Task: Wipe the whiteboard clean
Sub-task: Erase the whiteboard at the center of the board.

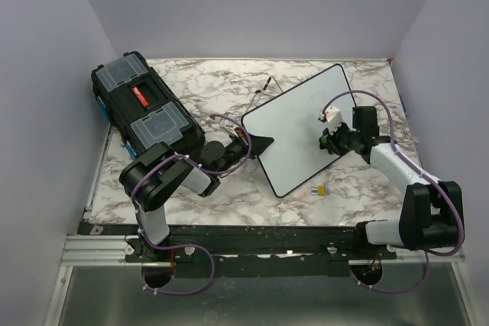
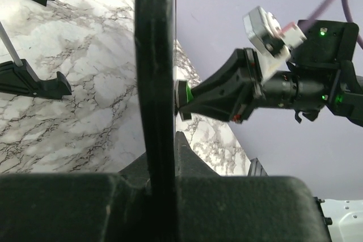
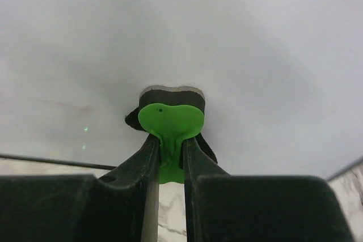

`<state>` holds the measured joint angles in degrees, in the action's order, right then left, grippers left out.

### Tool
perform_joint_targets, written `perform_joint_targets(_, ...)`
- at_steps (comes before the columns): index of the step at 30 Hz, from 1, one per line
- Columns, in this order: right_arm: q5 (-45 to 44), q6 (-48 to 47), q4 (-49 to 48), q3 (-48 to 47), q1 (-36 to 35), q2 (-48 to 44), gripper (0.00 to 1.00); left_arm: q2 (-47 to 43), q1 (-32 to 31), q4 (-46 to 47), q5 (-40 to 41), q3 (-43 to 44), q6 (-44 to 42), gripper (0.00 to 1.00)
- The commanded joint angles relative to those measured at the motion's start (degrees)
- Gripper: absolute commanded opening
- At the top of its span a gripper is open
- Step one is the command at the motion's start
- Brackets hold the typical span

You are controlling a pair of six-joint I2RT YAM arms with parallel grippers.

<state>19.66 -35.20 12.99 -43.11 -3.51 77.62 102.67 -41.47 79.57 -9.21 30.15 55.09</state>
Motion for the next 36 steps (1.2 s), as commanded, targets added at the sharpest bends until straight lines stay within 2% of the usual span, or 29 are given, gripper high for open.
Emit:
perform_joint_targets(1,14.80,-7.73,10.12,3.01,-7.52,-3.25,0.01,-2.85,-1.24,11.69,-4.16,1.20,2.91,0.00)
perform_joint_targets(7,17.15,-8.92,10.83,4.50,-18.25,-6.38,0.01,-2.78,-1.24,11.75,-3.80,1.38,3.75,0.00)
perform_joint_targets(17,10.83,-4.65,5.00,-4.85,-31.08,-0.87,0.01,-2.71,-1.34,11.73,-3.27,1.66,4.24,0.00)
perform_joint_targets(20,6.76,-0.84,1.10,-6.34,-31.76,-0.05,0.00,-2.83,-1.24,11.64,-3.17,1.61,4.15,0.00)
perform_joint_targets(26,-12.31,2.58,-5.93,-4.81,-31.78,-1.34,0.01,-2.30,-1.31,11.64,-3.27,2.00,4.45,0.00)
perform_joint_targets(30,-23.97,3.67,-15.48,-1.24,-30.66,-3.74,0.01,-2.20,-1.25,11.68,-3.51,2.16,4.68,0.00)
perform_joint_targets(33,-28.11,5.56,-20.40,-0.65,-27.95,-3.73,0.01,-2.38,-1.25,11.73,-3.66,2.01,4.68,0.00)
perform_joint_targets(36,-27.23,6.42,-20.80,-1.90,-26.05,-3.10,0.01,-2.56,-1.28,11.75,-3.63,1.70,4.68,0.00)
